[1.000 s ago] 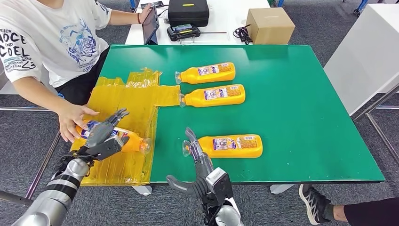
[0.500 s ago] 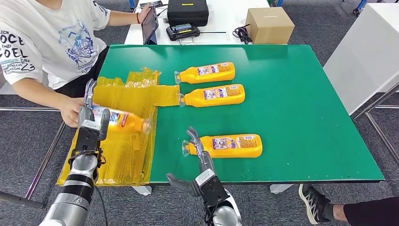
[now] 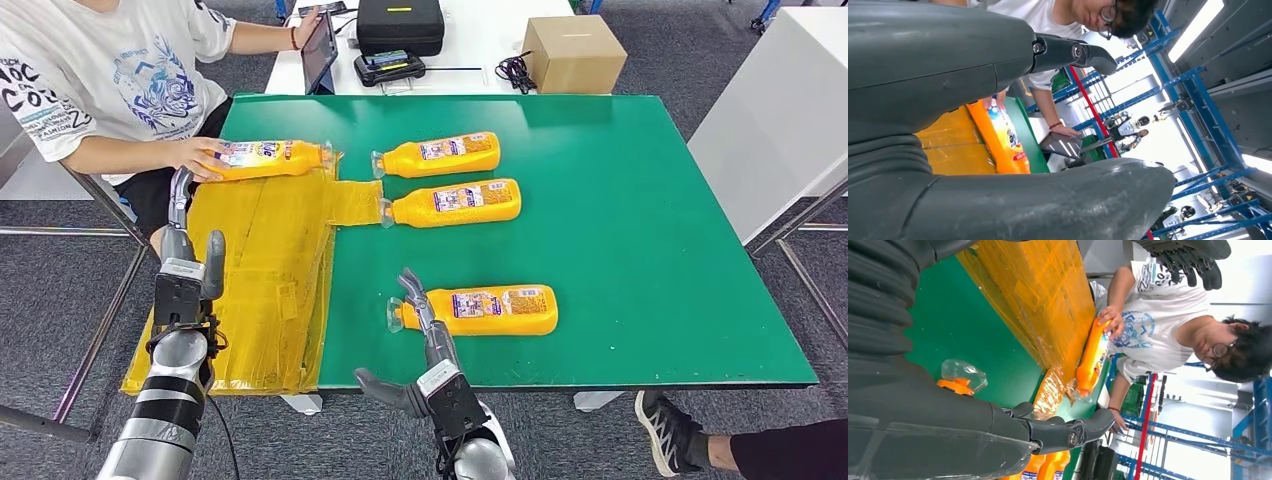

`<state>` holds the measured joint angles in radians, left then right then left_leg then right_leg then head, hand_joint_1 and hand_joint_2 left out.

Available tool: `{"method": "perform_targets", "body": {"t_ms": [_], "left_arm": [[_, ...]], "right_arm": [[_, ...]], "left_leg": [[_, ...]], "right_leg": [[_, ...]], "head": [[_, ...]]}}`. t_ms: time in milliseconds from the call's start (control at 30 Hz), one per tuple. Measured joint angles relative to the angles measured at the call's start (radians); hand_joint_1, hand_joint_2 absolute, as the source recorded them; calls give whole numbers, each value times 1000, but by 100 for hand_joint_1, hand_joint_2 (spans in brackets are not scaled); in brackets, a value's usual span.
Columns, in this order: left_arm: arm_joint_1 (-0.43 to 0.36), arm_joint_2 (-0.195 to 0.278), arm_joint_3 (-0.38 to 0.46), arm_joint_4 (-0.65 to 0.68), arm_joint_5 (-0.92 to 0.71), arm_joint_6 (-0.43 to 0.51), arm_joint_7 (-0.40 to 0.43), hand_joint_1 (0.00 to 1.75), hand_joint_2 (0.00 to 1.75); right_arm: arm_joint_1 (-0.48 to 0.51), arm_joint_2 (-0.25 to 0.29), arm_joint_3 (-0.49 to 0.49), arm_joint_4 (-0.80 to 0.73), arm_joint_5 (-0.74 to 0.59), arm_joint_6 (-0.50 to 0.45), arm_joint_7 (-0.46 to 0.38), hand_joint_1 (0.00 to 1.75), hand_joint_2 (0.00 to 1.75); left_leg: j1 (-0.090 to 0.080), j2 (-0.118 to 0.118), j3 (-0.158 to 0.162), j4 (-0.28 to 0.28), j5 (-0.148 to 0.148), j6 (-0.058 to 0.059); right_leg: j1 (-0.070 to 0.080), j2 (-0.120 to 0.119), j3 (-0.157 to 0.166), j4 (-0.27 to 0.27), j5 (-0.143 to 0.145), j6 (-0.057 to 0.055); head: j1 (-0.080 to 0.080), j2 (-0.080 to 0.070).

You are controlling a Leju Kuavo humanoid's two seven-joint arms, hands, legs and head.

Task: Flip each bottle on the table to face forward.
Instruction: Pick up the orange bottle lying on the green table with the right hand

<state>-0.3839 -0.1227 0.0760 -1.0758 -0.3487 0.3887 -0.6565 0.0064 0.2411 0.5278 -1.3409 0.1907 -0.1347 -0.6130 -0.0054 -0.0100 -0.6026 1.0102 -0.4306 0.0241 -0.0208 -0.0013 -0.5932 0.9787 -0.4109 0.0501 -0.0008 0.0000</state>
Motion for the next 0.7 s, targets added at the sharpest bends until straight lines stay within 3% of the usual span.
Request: {"method": "perform_targets", "body": {"t_ms": [133, 267, 500, 700], "left_arm": [[1, -1, 1, -1, 12, -7, 1, 0, 0], [22, -12, 6, -12, 108, -56, 15, 0, 175], [135, -59, 14, -28, 197, -83, -19, 0, 175], [201, -92, -4, -31, 145, -46, -23, 0, 175]], "right_arm": [[0, -1, 0, -1, 19, -15, 7, 0, 175], [-4, -21, -11, -32, 154, -103, 80, 0, 175], [-90, -146, -105, -102, 400, -99, 249, 0, 175], [-238, -243, -121, -27, 460, 29, 385, 0, 175]], "left_leg": [[0, 0, 0, 0, 0, 0], [0, 0, 0, 0, 0, 0], [-3, 0, 0, 0, 0, 1], [-3, 0, 0, 1, 1, 2]], "right_leg": [[0, 0, 0, 0, 0, 0], [0, 0, 0, 0, 0, 0], [-2, 0, 0, -1, 1, 1], [-2, 0, 0, -1, 2, 2]], "head": [[0, 0], [0, 0], [0, 0], [0, 0]]}}
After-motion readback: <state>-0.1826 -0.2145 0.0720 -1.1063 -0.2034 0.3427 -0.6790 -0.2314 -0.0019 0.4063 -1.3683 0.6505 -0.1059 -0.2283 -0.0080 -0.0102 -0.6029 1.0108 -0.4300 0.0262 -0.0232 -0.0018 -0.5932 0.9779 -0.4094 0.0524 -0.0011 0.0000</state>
